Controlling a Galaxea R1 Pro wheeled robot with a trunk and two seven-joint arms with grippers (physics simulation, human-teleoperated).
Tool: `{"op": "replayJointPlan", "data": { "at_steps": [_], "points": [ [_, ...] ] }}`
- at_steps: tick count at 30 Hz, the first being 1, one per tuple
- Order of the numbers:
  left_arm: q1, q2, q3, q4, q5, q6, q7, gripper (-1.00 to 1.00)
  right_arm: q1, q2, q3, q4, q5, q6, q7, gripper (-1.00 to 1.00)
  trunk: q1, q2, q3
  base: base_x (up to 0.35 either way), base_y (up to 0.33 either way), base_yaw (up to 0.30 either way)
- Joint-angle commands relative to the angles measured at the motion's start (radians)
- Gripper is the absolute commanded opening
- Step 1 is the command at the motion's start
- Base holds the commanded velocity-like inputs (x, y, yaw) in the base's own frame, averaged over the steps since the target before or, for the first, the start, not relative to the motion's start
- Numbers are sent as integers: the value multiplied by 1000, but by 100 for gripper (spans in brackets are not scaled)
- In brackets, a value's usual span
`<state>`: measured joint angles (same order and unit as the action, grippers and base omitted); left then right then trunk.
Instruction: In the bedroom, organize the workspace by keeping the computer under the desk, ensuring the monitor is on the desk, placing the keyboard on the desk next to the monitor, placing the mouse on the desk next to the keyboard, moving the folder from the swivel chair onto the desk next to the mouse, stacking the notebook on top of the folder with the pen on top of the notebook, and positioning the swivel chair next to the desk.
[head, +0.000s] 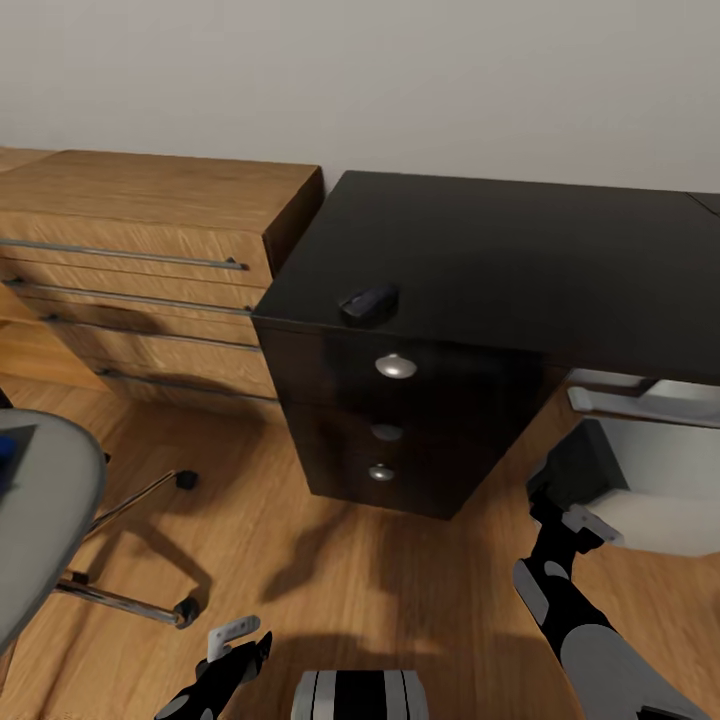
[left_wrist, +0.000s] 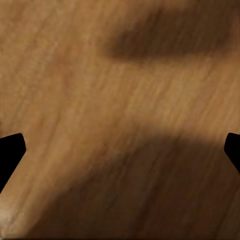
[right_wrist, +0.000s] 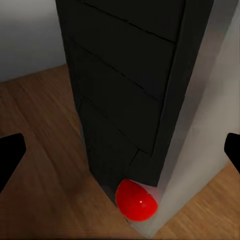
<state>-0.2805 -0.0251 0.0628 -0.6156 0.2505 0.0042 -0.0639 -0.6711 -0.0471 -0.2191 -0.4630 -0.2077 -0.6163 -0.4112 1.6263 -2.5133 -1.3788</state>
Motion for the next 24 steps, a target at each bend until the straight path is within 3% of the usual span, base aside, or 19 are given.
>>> {"op": "replayJointPlan", "data": {
  "at_steps": [1,14,24],
  "points": [
    [0,-1,5,0,9,0,-7,100,0,0,1,0,-7,-5,2,100,0,0,-1,0,0,89],
    [0,-1,5,0,10,0,-7,100,0,0,2,1,-7,-6,2,100,0,0,-3,-10,0,26],
    [0,-1,5,0,9,0,-7,100,0,1,3,2,-7,-7,3,100,0,0,-4,-173,0,2]
  ]
}}
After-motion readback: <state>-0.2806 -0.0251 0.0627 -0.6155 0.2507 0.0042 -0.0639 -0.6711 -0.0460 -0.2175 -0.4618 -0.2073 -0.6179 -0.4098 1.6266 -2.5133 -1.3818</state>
